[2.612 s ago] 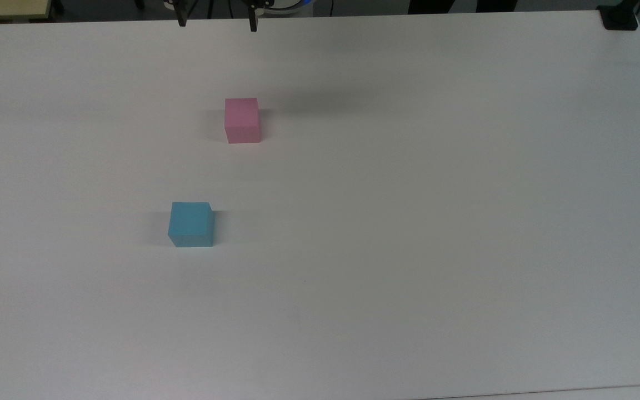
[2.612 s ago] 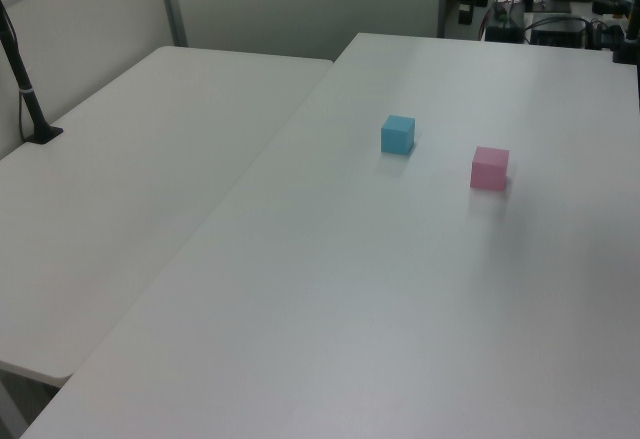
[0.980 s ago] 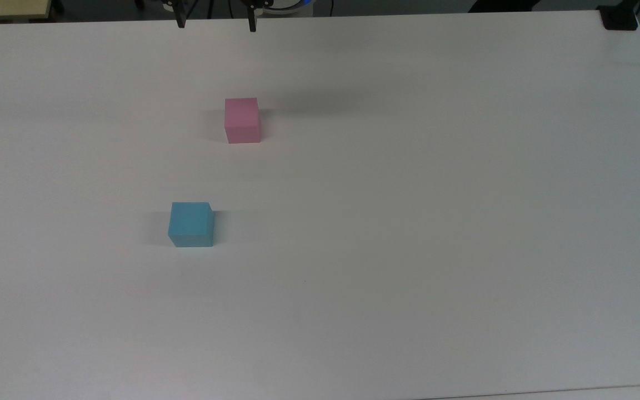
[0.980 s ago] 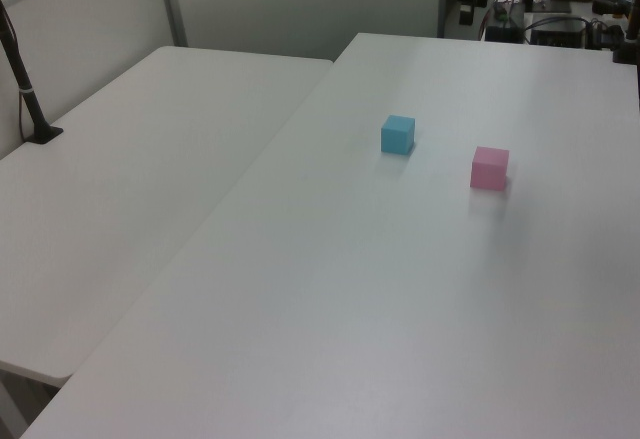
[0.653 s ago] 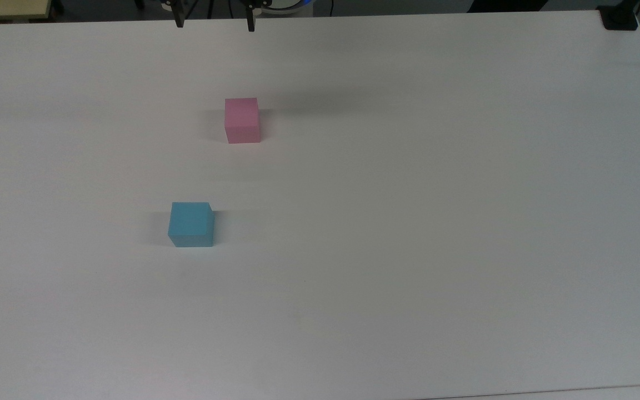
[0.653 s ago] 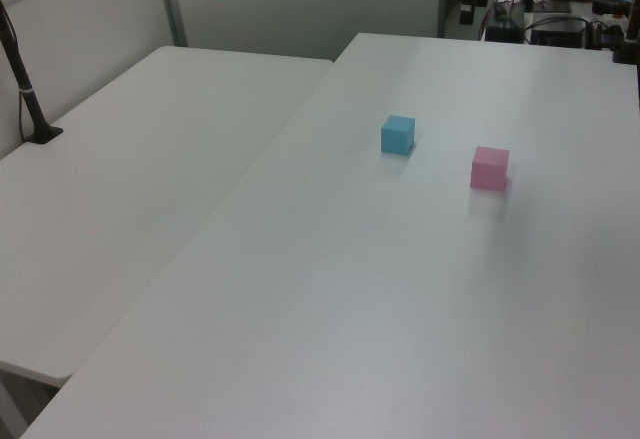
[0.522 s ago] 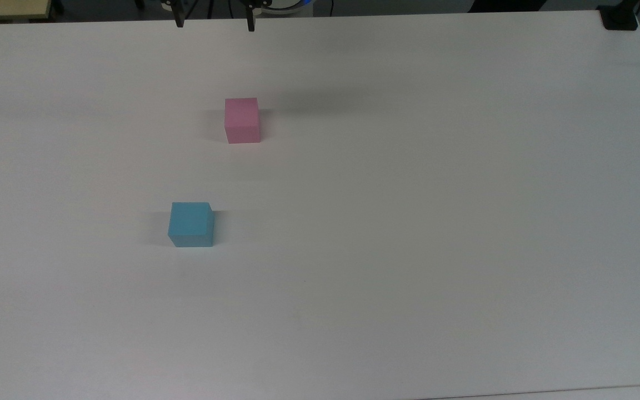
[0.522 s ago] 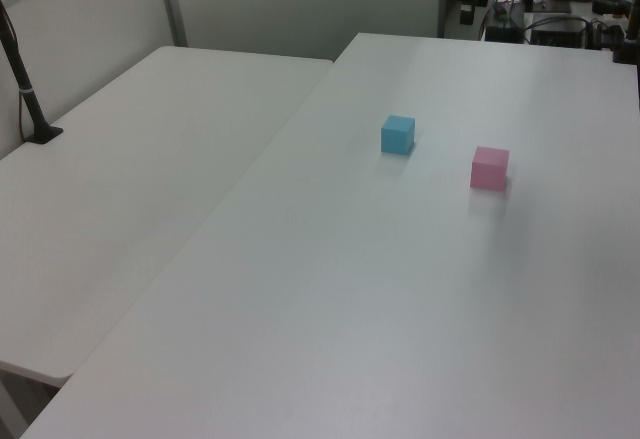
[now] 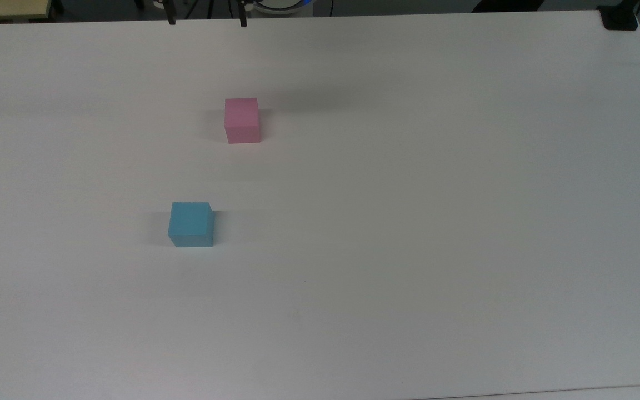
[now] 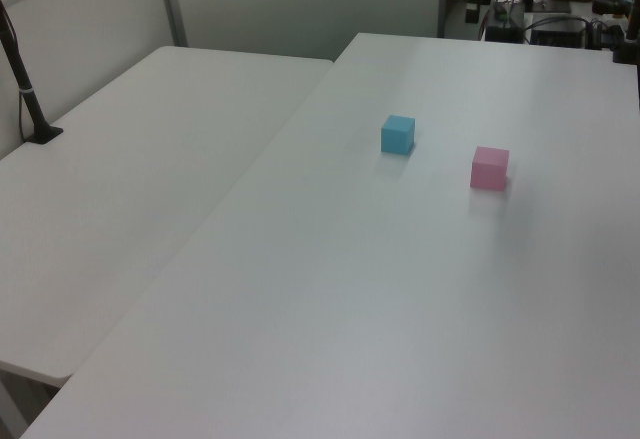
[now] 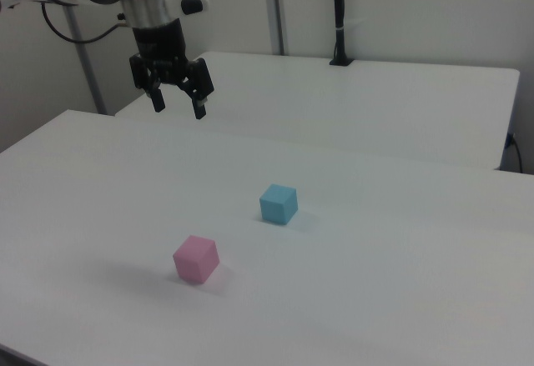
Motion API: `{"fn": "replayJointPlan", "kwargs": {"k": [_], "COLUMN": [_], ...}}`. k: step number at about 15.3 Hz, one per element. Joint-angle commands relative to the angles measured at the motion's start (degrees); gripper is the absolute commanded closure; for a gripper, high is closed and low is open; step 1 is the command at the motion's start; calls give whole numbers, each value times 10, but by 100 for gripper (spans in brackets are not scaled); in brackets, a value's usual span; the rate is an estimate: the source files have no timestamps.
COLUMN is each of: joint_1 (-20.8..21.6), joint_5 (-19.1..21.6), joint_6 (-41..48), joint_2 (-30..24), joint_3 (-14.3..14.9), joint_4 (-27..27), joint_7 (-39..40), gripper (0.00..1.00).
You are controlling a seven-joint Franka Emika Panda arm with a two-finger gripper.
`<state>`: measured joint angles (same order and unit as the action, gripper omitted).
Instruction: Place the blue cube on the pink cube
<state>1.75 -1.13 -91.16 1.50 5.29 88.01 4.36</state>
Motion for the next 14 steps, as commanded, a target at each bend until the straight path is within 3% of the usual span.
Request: {"fn": "replayJointPlan", "kwargs": {"k": [1, 14], "joint_1": [1, -11], "joint_5": [-11, -11], "joint_6": [18, 18], "joint_2": [-8, -7], "joint_3": [4, 23], "joint_4": [1, 0], "joint_7": [18, 52], "gripper": [0, 0]}}
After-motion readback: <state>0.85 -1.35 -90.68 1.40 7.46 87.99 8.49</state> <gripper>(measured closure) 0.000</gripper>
